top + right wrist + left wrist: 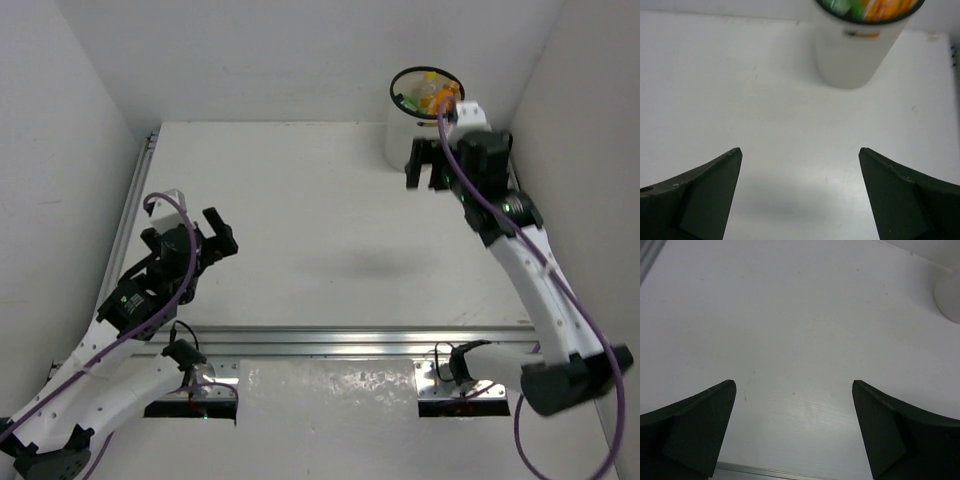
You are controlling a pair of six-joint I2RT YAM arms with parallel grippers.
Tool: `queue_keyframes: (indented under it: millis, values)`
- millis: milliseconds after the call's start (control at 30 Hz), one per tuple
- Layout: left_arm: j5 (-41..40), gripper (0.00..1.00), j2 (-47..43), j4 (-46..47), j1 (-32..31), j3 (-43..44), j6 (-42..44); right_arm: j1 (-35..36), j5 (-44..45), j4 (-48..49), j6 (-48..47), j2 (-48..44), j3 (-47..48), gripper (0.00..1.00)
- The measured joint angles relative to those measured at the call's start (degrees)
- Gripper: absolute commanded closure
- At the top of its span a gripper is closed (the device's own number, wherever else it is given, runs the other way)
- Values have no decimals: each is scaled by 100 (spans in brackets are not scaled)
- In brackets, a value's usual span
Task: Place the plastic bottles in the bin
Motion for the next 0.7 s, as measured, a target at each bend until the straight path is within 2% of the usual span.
queue_keyframes:
  millis: [200,300,467,700]
  values:
    - [-907,0,-168,-365,0,236,-227,83,-931,-24,444,-2594,-3115,1]
    - [-1235,0,-433,-444,0,188,-334,94,-1261,-219,568,-3602,-4030,1]
    - [-1252,0,-970,-264,0,-236,-238,90,-1069,-767,610,-4483,-4253,1]
    - [-1174,0,-1088,-166,0,-354,-136,90,-234,-1309,629,-4782,-4260,1]
